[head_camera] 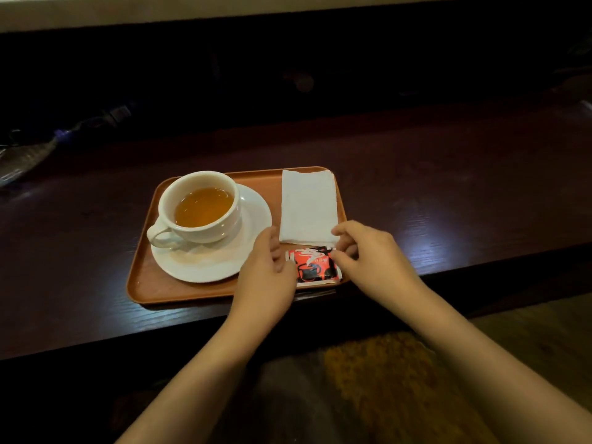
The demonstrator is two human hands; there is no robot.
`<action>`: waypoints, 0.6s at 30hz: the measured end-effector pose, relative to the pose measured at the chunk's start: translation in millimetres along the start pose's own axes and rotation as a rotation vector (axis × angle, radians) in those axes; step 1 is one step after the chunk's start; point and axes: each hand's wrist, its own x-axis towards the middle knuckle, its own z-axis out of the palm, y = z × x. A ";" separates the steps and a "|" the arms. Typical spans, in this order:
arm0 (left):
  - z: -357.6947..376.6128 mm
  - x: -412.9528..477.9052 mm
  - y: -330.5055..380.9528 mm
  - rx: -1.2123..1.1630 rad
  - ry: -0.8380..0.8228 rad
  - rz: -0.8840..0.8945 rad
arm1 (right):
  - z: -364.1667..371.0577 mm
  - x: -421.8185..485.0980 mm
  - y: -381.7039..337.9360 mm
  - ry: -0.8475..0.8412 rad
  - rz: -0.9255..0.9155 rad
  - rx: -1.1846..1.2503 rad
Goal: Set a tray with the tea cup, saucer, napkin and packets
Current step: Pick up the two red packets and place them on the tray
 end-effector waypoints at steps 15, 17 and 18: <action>2.3 -2.2 1.6 0.048 -0.065 -0.032 | 2.1 8.8 -6.7 -0.165 -0.070 -0.194; 3.2 -4.2 0.9 0.076 -0.057 -0.035 | 2.6 8.7 -5.3 -0.185 -0.084 -0.171; 3.2 -5.4 1.1 0.078 -0.057 -0.032 | 3.0 8.2 -4.1 -0.191 -0.090 -0.163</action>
